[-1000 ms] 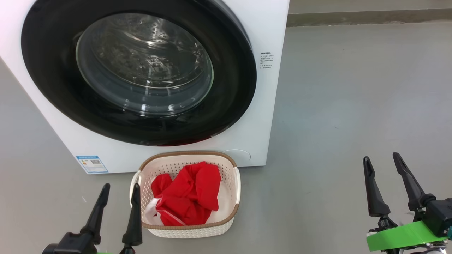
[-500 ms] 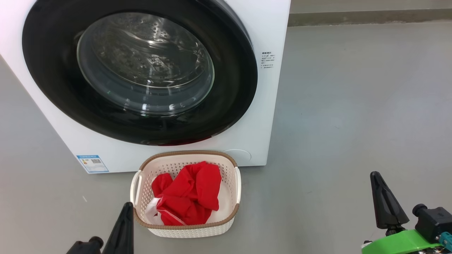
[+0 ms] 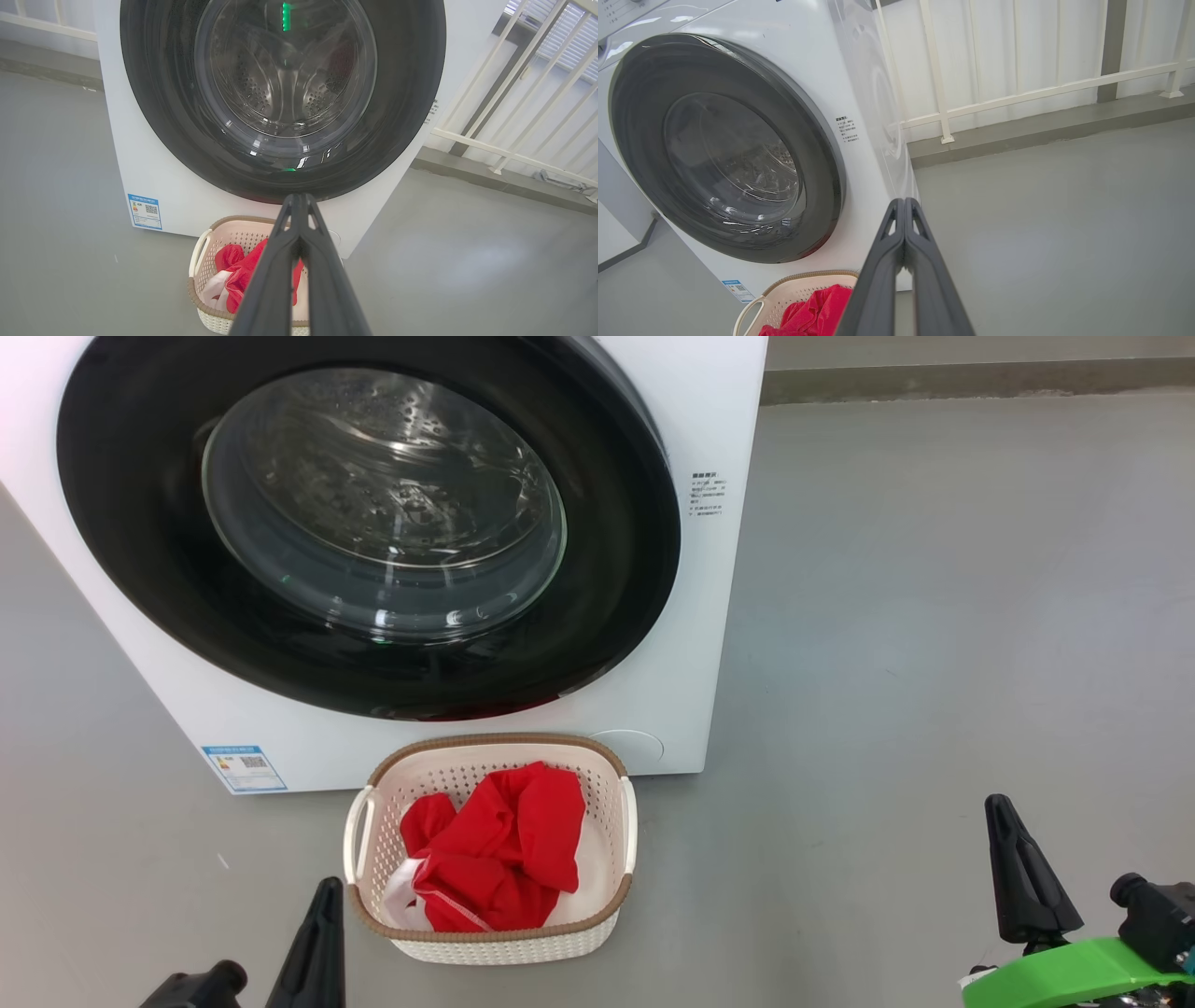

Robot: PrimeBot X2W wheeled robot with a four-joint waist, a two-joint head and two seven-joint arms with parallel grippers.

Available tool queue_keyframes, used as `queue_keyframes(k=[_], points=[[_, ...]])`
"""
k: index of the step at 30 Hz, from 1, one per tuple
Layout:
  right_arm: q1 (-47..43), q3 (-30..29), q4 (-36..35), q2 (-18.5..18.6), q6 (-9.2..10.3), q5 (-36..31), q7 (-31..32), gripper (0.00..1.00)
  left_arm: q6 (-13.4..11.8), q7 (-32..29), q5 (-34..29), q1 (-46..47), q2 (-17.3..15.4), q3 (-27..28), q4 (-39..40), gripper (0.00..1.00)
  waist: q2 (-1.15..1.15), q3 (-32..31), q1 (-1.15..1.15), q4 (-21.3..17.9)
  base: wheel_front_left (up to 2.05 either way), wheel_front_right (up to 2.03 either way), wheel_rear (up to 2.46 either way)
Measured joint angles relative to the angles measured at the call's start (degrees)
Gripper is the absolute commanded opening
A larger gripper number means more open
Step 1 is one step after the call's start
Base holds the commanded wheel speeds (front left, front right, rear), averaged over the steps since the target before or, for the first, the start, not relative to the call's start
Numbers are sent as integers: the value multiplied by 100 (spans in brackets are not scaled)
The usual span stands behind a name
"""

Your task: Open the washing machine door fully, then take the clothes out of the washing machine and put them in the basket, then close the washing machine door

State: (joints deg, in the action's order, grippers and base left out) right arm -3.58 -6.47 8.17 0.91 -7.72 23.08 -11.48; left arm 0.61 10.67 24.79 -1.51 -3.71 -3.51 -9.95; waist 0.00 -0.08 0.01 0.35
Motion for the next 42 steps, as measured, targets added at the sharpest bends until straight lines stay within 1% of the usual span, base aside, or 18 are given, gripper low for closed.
queue_keyframes(k=[6,42], points=[[8,-2,32,2,0,315,100,0,51,-59,305,8,8,31,-26,0,0,1,0,-2,0,0,0],[221,-21,286,35,1,2661,699,0,247,-647,2587,183,64,322,-203,0,0,10,0,-14,0,0,0]])
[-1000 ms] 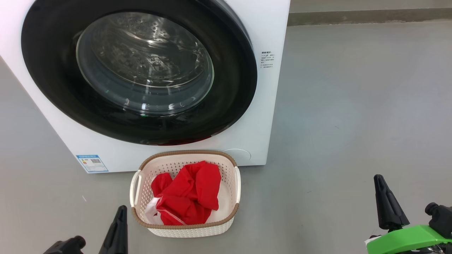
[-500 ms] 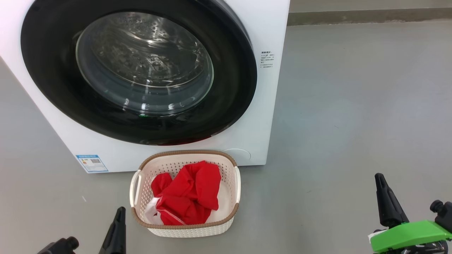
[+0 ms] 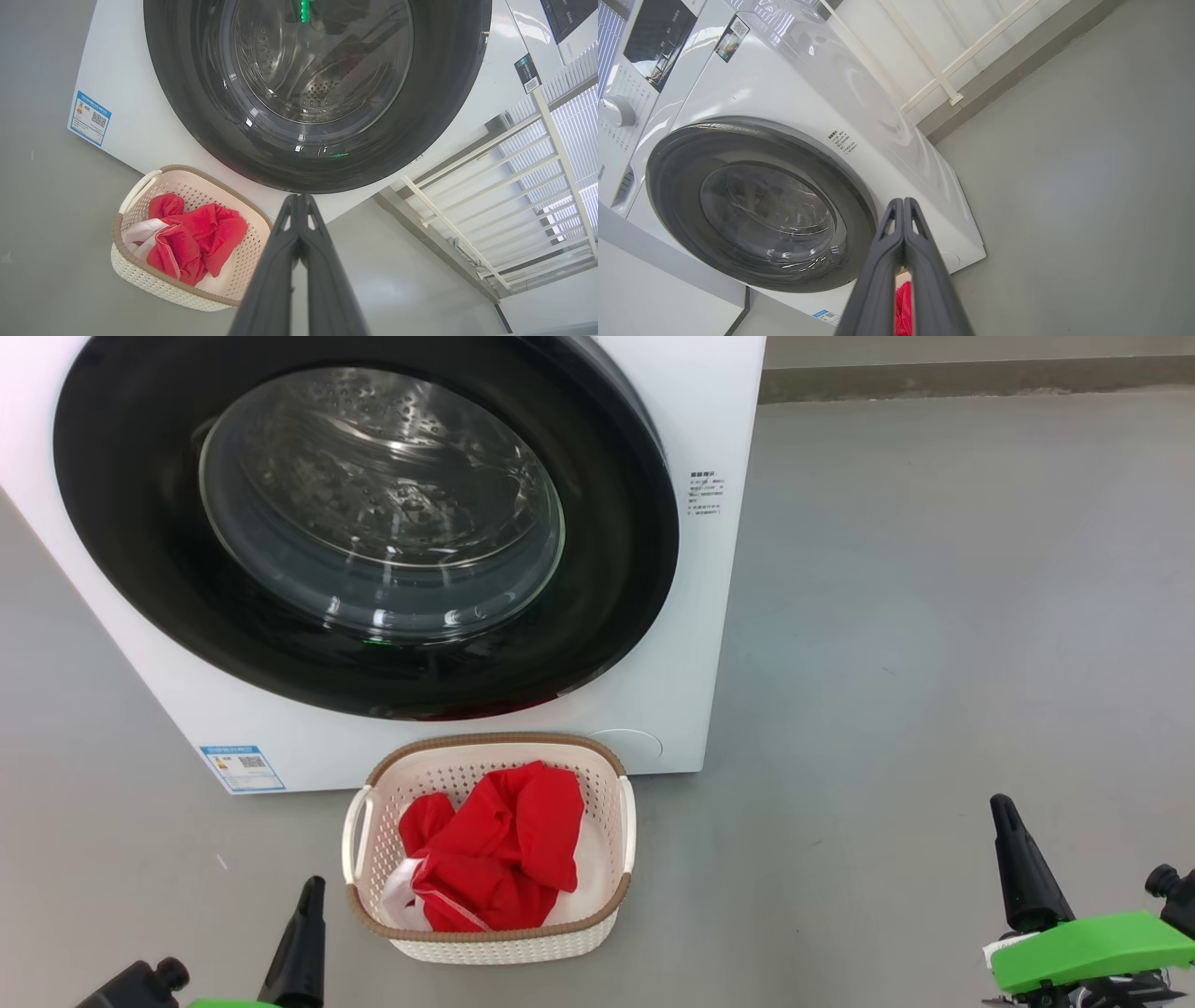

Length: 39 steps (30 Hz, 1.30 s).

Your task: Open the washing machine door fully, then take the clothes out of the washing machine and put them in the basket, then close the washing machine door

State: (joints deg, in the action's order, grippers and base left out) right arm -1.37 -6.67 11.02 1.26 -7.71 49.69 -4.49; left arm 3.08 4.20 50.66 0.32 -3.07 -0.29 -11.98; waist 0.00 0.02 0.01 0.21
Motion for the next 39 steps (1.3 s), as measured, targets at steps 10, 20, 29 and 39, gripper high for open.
queue_keyframes(k=[10,20,29,39], points=[[58,-7,55,5,0,649,158,0,51,-167,613,5,5,55,-55,0,0,2,0,-3,0,0,0],[142,-14,134,23,16,1282,321,0,105,-320,1249,80,13,138,-110,0,0,5,0,-7,0,0,0],[191,-20,192,27,16,1872,459,0,154,-471,1824,128,27,209,-145,0,0,7,0,-10,0,0,0],[310,-29,260,43,16,2583,655,0,209,-628,2517,210,32,280,-200,0,0,10,0,-13,0,0,0]])
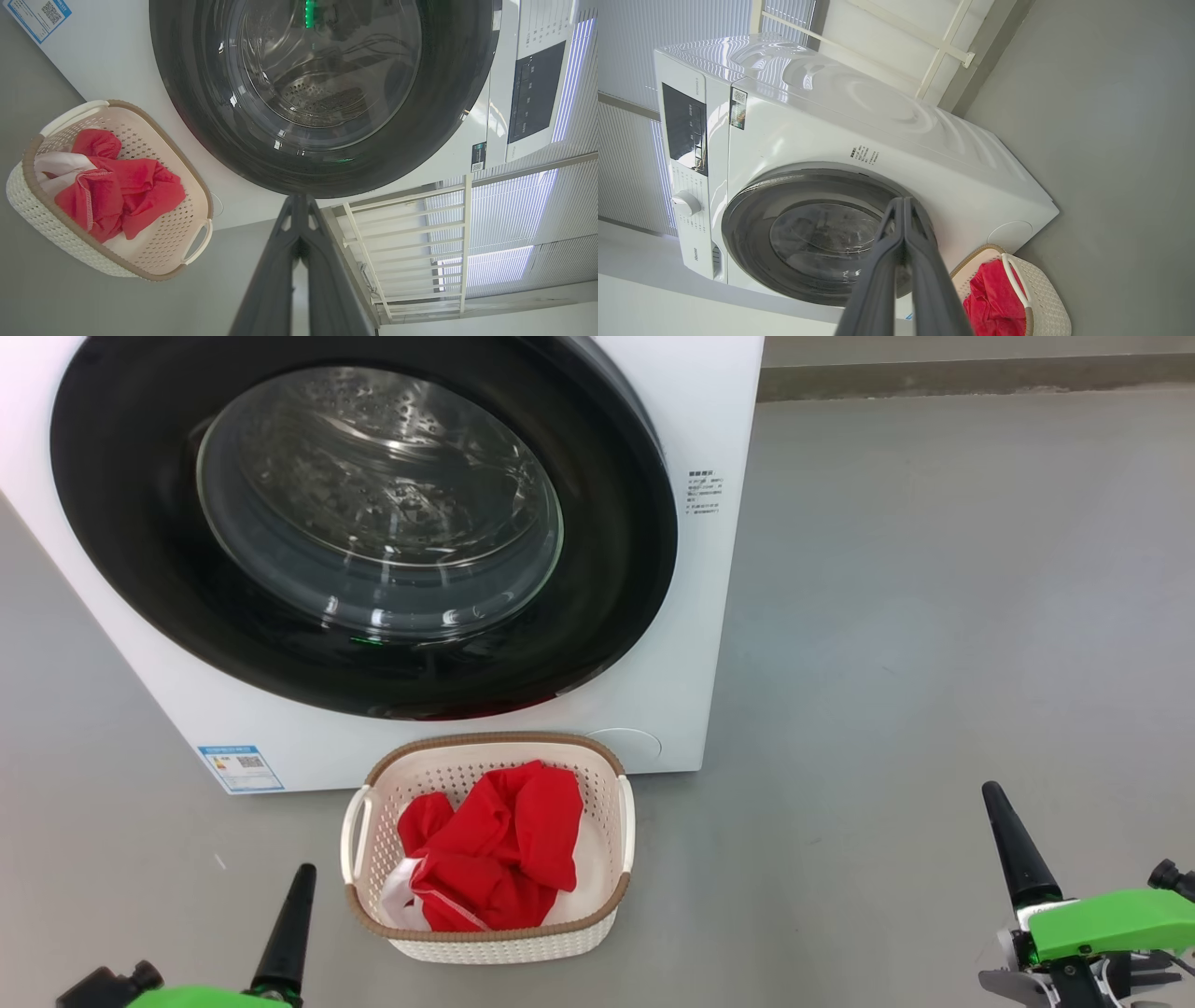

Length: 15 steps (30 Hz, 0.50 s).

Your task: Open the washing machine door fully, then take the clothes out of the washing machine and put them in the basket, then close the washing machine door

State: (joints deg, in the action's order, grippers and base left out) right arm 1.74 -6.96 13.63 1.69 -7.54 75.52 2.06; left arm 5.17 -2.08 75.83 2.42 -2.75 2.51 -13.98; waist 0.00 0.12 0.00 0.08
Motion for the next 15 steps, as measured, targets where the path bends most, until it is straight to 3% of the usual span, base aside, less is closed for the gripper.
queue_keyframes(k=[15], points=[[96,-13,109,20,1,882,221,0,98,-241,873,41,19,114,-75,0,0,3,0,-4,0,0,0]])
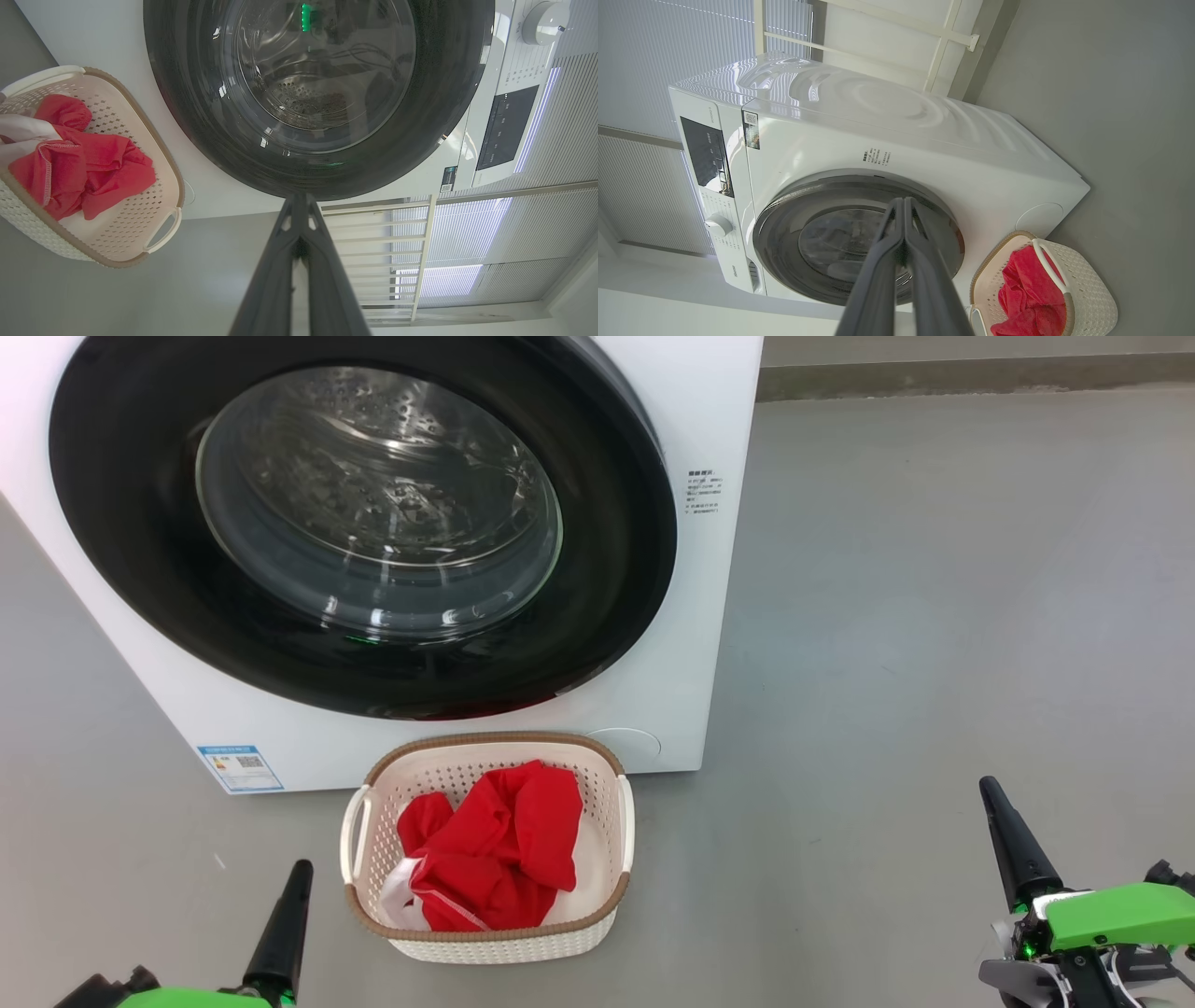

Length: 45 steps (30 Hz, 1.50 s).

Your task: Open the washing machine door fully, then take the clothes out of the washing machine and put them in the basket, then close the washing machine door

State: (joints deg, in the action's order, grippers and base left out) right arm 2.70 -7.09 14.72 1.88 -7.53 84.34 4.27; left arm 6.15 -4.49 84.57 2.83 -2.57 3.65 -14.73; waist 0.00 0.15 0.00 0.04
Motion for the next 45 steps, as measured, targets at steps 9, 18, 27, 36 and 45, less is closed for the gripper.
queue_keyframes(k=[9,18,27,36,45], points=[[43,-11,51,10,0,593,137,0,52,-132,570,96,21,60,-35,0,0,2,0,-3,0,0,0],[102,-16,67,18,0,745,182,0,92,-181,721,96,27,80,-49,0,0,3,0,-4,0,0,0],[102,-19,68,18,0,745,182,0,92,-181,721,96,29,81,-49,0,0,3,0,-4,0,0,0],[102,-20,68,18,0,745,183,0,92,-181,721,96,29,82,-49,0,0,3,0,-4,0,0,0],[102,-21,68,18,0,745,187,0,92,-181,721,96,29,82,-51,0,0,3,0,-4,0,0,0]])
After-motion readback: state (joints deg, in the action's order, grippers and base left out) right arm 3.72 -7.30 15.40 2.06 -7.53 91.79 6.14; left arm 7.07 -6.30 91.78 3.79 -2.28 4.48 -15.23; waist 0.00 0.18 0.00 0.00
